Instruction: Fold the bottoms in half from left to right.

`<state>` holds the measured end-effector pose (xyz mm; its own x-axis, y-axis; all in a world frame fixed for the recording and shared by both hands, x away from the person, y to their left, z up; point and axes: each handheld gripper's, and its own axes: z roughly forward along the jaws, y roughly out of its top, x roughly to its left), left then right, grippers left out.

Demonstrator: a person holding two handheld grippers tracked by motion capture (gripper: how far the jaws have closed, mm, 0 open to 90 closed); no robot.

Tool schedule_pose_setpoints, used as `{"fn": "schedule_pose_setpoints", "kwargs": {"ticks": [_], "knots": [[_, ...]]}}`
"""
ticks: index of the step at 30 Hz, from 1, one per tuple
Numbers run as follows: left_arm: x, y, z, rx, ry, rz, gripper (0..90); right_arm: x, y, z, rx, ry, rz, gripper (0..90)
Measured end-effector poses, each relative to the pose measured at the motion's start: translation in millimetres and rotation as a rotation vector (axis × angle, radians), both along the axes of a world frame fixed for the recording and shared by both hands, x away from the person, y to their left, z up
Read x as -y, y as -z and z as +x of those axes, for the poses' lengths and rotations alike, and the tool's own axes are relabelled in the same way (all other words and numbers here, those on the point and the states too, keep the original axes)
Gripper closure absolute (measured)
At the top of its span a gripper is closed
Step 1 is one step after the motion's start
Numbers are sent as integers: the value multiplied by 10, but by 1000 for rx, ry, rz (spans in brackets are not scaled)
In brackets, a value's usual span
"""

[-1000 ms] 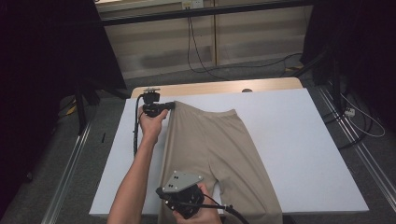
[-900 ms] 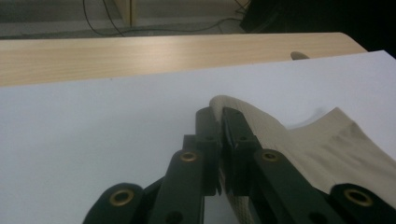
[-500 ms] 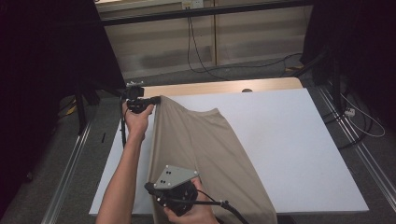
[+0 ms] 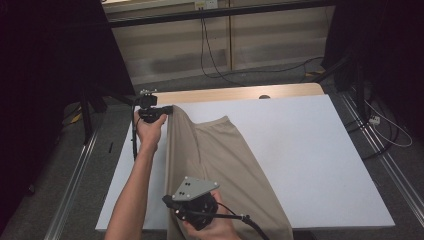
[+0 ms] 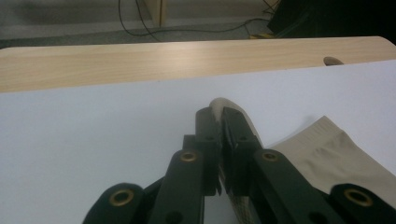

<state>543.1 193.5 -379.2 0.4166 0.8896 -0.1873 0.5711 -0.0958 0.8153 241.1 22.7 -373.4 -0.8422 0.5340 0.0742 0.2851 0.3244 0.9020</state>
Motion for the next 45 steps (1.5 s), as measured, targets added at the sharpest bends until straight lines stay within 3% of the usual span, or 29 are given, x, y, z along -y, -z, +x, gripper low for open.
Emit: {"fn": "schedule_pose_setpoints", "kwargs": {"ticks": [7,10,15,24,26,35,41,45], "knots": [[257,37,11,-2,21,2,860,349,2,-31,1,56,-9,900],[376,68,5,15,40,5,860,526,45,-61,-7,81,-23,900],[558,101,40,-1,62,11,860,801,95,-79,-7,139,-26,900],[858,145,84,-14,90,15,860,1128,128,-126,-13,198,-30,900],[926,174,96,-17,96,32,860,1206,148,-132,-15,213,-32,900],[1154,400,142,-67,120,84,859,1575,393,-114,-87,294,-54,900],[1323,476,186,-86,139,114,857,1749,474,-128,-100,332,-100,900],[1482,473,194,-80,152,107,857,1885,503,-115,-114,363,-115,900]]}}
